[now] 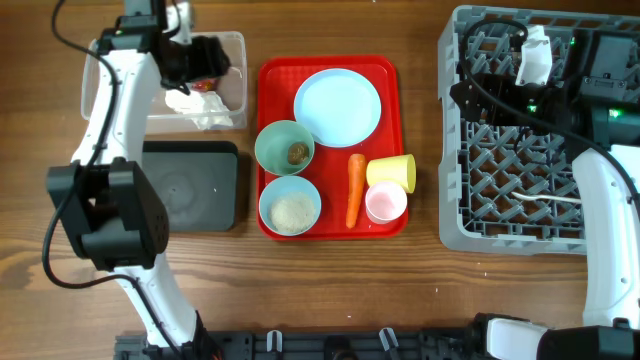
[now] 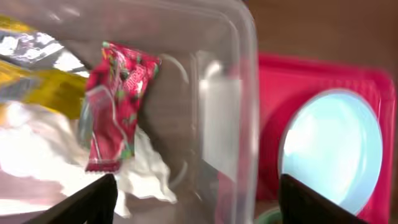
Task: Sort waste into correct bins and load items into the dishwasher rack
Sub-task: 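Carry the red wrapper into the clear bin and release, then grasp the yellow cup on the tray with the left gripper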
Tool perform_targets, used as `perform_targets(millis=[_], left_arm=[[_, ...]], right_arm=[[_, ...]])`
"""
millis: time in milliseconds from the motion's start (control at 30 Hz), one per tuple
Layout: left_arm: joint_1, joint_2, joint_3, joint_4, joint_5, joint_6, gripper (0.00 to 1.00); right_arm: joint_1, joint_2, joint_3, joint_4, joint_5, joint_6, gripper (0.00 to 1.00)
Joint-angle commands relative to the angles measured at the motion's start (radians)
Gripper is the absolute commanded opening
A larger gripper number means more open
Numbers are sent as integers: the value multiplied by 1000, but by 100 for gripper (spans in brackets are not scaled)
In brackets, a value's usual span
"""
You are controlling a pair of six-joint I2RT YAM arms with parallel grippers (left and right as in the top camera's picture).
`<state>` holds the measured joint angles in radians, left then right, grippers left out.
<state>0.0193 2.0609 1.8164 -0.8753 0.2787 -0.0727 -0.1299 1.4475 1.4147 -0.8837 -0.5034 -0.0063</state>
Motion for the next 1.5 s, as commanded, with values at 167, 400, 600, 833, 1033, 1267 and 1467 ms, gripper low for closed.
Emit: perform_targets(millis=[167, 400, 600, 833, 1033, 1267, 1467], left_arm=[[-365, -75, 2, -55, -9, 148, 82], [-665, -68, 1, -101, -195, 134, 81], [-800, -66, 1, -71, -214, 109, 80], [-853, 6, 1, -45, -221, 109, 82], [-853, 64, 1, -3, -222, 110, 82], [-853, 90, 1, 35, -251, 110, 81], [-853, 129, 1, 34, -252, 119, 77]], right_arm=[[-4, -11, 16, -2, 10, -17, 89], [-5, -11, 16, -3, 63, -16, 89], [-50, -11, 18, 40, 274, 152, 89], [-261, -11, 18, 76, 227, 342, 89], [-338, -11, 18, 61, 188, 333, 90], [-338, -11, 18, 53, 188, 320, 90], [-338, -11, 18, 40, 188, 304, 90]])
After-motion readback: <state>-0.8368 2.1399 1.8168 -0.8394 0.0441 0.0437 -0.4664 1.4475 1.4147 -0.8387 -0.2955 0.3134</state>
